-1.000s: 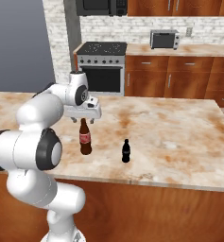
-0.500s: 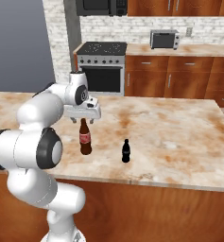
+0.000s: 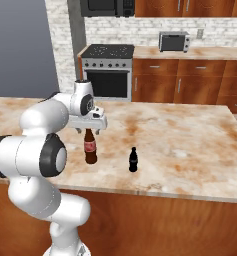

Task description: Place the large bottle from the dining counter next to the other large bottle outside the sink, and place the small bottle from the dining counter next to the other small bottle inside the sink.

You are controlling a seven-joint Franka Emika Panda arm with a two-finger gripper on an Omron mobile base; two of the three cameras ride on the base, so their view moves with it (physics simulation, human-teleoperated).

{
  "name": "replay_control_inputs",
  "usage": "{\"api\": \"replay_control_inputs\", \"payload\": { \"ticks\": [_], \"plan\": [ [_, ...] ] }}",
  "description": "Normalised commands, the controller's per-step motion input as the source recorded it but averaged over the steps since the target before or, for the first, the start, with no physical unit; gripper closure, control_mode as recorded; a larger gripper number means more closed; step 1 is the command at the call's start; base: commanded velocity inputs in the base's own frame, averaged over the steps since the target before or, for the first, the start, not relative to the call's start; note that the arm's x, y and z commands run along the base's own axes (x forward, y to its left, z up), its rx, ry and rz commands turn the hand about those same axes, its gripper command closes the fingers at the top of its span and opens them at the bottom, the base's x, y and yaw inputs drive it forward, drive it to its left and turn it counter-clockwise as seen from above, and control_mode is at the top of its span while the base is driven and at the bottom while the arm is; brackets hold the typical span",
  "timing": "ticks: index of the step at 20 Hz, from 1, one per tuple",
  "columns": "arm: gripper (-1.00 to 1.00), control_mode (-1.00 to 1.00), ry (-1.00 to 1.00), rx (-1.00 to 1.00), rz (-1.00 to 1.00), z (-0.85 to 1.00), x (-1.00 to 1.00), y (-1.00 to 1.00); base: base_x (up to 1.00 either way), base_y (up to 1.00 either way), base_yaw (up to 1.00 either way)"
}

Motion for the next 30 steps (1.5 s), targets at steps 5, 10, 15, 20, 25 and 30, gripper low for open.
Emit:
{"api": "replay_control_inputs", "payload": {
  "ticks": [5,10,15,20,25,30],
  "plan": [
    [-1.00,-1.00,0.00,0.00,0.00,0.00,0.01,0.00,0.00,0.00,0.00],
    [-1.00,-1.00,0.00,0.00,0.00,0.00,0.00,0.00,0.00,0.00,0.00],
    [1.00,-1.00,0.00,0.00,0.00,0.00,0.00,0.00,0.00,0.00,0.00],
    [1.00,-1.00,0.00,0.00,0.00,0.00,0.00,0.00,0.00,0.00,0.00],
    [1.00,-1.00,-0.02,0.00,0.00,0.17,-0.05,0.00,0.00,0.00,0.00],
    [1.00,-1.00,-0.01,0.04,0.00,0.83,-0.36,0.00,0.00,0.00,0.00]
  ]
}}
